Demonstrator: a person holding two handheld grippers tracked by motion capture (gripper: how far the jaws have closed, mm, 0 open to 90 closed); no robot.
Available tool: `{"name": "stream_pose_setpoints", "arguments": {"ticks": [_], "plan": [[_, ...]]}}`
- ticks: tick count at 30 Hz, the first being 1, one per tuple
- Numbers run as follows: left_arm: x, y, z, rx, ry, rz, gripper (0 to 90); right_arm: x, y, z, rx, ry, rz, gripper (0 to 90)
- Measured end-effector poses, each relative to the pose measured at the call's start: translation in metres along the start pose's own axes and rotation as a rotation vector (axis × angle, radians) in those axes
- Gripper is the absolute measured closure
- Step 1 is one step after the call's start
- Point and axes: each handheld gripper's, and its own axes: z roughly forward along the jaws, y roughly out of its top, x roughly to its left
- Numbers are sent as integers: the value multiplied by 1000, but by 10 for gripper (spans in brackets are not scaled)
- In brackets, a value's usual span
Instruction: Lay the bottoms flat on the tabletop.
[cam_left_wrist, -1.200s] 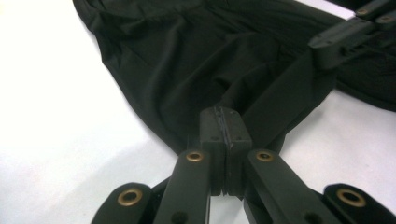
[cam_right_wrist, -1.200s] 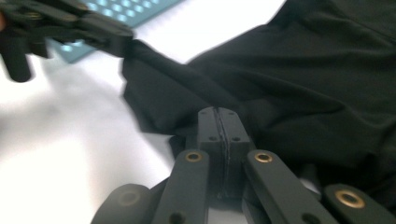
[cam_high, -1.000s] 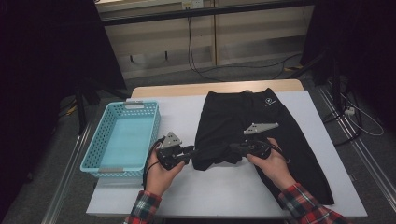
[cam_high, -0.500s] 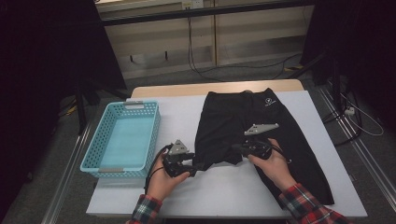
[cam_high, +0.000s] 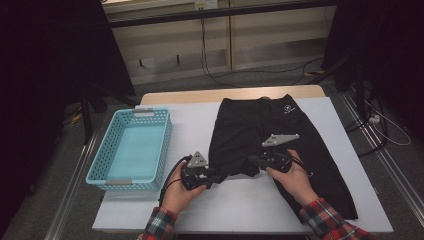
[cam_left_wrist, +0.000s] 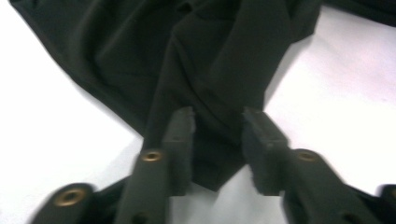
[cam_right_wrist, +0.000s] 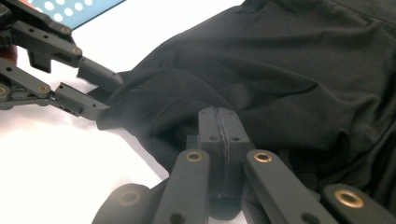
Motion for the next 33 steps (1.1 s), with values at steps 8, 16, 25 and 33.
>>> {"name": "stream_pose_setpoints", "arguments": {"ticks": [8, 16, 25, 33], "plan": [[0, 3, 3, 7, 12, -12, 879, 1, 0, 1, -1, -17, -1, 900], [0, 14, -23, -103, -24, -55, 900, 0, 1, -2, -8, -27, -7, 900], [17, 6, -37, -154, 14, -155, 900, 8, 0, 5, 12, -42, -53, 845], [21, 4, -36, -140, 37, -189, 900, 17, -1, -4, -12, -34, -81, 791]]}}
